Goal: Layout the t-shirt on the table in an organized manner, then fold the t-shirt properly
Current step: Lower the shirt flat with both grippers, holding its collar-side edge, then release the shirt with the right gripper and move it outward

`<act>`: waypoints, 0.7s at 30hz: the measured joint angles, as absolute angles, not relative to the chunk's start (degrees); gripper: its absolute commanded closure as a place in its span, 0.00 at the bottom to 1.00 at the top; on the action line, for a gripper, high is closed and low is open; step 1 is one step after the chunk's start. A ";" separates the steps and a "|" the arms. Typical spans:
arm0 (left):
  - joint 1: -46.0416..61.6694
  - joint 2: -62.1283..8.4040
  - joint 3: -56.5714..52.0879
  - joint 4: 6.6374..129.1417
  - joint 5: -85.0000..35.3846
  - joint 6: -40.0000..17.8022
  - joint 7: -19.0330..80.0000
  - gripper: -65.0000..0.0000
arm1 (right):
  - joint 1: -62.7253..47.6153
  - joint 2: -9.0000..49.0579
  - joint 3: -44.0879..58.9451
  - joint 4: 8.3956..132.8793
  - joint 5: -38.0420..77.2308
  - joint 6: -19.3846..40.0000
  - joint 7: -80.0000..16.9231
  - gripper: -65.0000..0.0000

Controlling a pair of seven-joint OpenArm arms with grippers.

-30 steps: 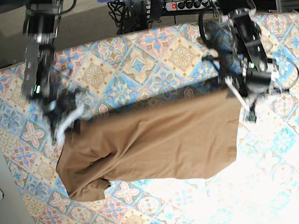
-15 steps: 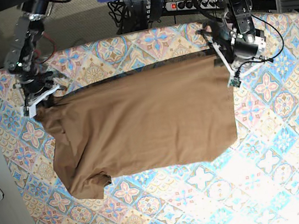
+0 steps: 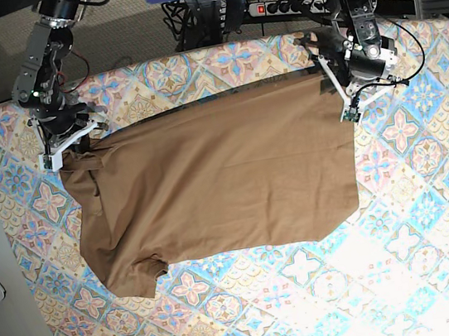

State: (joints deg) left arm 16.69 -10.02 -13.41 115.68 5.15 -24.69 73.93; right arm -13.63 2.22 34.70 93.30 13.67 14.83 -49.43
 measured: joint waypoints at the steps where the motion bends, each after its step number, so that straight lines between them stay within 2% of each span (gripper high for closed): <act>1: 16.67 -10.02 -13.41 115.68 5.26 -24.69 73.93 0.96 | -13.65 2.22 34.70 93.32 13.65 14.83 -49.50 0.87; 3: 16.67 -10.00 -13.41 115.68 5.21 -24.67 73.93 0.91 | -14.46 2.24 34.68 94.08 13.47 14.59 -49.63 0.79; 4: 16.67 -10.02 -13.41 115.66 5.28 -24.69 73.97 0.91 | -15.44 2.24 34.65 95.20 13.39 14.35 -49.82 0.76; 8: 16.67 -10.02 -13.41 115.66 5.82 -24.69 74.15 1.00 | -18.11 2.24 34.50 99.70 12.80 14.85 -50.22 0.61; 10: 16.56 -10.02 -13.41 115.66 6.15 -24.67 74.19 1.00 | -18.65 2.83 33.34 101.89 12.25 19.53 -49.91 0.58; 12: 16.49 -10.02 -13.41 115.66 6.70 -24.67 74.59 1.00 | -19.05 2.52 32.80 103.98 13.28 23.90 -49.95 0.58; 21: 16.51 -9.87 -13.19 115.59 6.52 -24.67 74.59 1.00 | -19.20 2.52 32.91 104.53 13.04 23.49 -50.26 0.58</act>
State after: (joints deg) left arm 16.51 -9.87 -13.19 115.59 6.52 -24.67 74.59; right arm -19.20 2.52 32.91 104.53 13.04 23.49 -50.26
